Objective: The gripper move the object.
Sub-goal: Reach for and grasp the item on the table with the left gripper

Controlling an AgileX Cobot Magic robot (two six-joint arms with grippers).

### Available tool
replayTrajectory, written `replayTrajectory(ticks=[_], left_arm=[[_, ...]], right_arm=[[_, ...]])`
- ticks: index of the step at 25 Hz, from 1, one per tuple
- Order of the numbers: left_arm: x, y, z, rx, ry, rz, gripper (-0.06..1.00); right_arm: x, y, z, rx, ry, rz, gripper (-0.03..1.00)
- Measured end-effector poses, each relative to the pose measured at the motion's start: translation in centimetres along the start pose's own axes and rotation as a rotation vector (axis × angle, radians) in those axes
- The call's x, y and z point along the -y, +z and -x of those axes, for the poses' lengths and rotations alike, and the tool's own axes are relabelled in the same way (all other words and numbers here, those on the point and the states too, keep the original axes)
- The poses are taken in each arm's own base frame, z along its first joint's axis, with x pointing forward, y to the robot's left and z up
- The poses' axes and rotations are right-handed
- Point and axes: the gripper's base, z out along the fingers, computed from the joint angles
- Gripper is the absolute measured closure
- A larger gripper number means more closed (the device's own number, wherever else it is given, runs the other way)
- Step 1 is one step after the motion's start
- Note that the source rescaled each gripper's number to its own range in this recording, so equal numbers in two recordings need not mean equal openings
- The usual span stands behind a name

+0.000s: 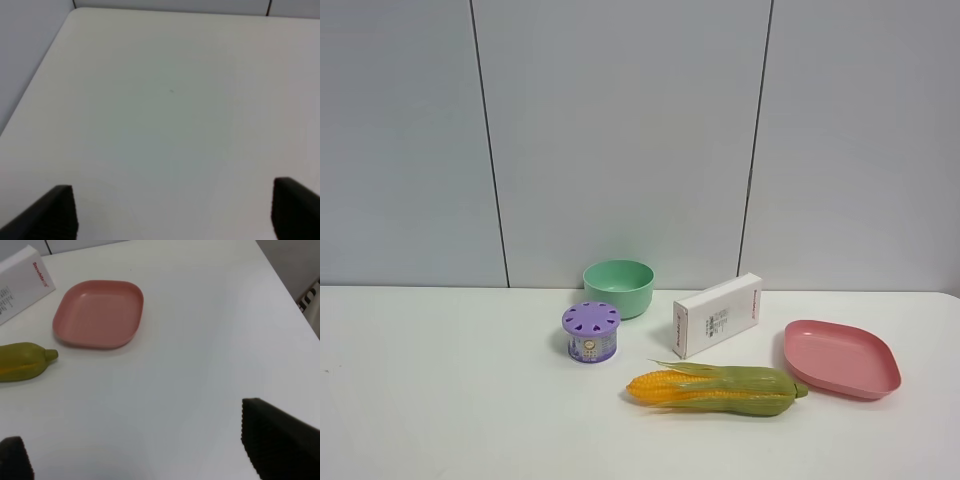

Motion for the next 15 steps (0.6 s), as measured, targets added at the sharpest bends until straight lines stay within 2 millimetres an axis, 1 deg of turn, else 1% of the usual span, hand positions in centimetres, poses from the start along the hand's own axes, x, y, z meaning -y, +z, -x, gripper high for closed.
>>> replayTrajectory(ticks=[1,15], left_arm=[[0.00,0.00,0.00,0.000,0.000,0.000,0.74],[0.00,0.00,0.00,0.000,-0.001,0.000,0.74]], right_arm=[[0.00,0.00,0.00,0.000,0.000,0.000,-0.03],[0.00,0.00,0.00,0.000,0.000,0.000,-0.03]])
